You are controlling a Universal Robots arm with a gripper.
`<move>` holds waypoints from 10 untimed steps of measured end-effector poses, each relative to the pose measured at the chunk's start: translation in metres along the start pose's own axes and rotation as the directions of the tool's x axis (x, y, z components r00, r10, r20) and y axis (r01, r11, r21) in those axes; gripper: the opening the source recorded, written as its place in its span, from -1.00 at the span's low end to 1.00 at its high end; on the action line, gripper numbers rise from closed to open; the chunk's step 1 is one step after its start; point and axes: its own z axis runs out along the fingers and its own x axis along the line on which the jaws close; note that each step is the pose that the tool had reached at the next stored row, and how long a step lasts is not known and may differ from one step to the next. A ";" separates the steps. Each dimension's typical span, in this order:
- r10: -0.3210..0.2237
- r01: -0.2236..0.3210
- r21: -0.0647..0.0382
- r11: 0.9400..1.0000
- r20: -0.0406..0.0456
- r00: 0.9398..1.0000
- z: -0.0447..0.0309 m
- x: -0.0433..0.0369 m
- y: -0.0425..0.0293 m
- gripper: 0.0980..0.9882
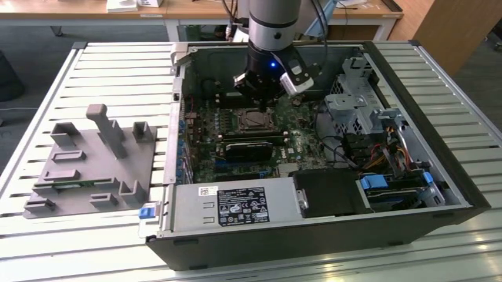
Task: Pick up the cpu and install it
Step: 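Install the second cpu locking lever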
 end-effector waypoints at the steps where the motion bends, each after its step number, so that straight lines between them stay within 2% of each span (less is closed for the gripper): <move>1: 0.000 0.000 0.000 1.000 0.000 1.000 0.0003 0.0000 -0.0004 -0.98; 10: 0.000 0.000 0.000 1.000 -0.001 1.000 0.0020 0.0003 -0.0119 -0.98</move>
